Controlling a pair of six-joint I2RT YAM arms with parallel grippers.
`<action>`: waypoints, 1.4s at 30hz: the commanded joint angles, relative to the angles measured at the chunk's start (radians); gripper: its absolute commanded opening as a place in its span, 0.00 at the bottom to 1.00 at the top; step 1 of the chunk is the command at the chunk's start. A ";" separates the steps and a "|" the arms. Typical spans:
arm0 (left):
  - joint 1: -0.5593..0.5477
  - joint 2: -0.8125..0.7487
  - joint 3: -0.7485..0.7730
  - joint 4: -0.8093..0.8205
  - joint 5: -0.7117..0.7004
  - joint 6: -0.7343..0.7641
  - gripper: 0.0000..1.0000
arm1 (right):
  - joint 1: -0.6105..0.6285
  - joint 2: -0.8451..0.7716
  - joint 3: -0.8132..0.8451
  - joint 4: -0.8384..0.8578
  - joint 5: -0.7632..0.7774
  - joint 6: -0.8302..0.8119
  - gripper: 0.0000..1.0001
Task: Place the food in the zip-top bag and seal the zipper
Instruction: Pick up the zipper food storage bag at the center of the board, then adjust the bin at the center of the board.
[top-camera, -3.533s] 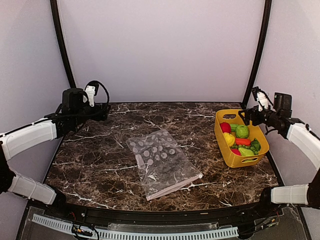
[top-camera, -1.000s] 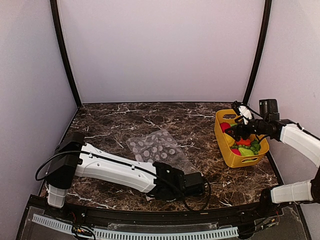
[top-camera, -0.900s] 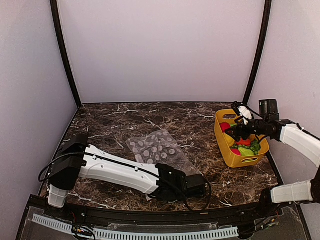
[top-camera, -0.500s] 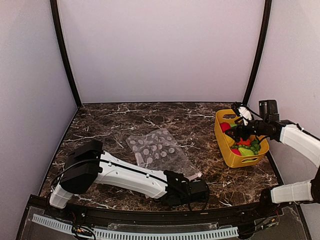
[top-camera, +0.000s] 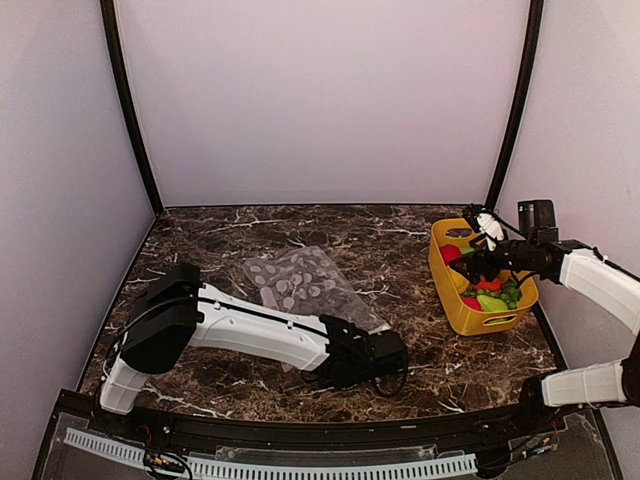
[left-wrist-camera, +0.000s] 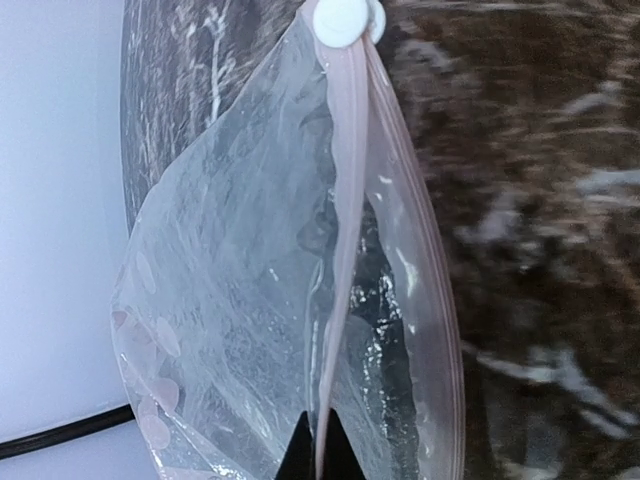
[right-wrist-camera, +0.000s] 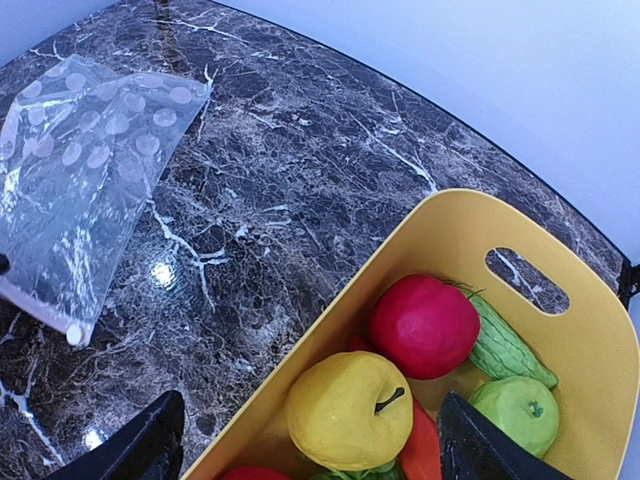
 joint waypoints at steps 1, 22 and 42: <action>0.087 -0.149 -0.010 -0.025 0.027 0.025 0.01 | 0.006 -0.003 -0.005 0.041 0.005 0.005 0.84; 0.458 -0.625 -0.140 0.193 0.336 -0.138 0.01 | 0.096 0.354 0.414 -0.277 0.138 0.016 0.81; 0.463 -0.830 -0.416 0.403 0.360 -0.132 0.01 | 0.407 0.595 0.540 -0.501 0.125 -0.150 0.42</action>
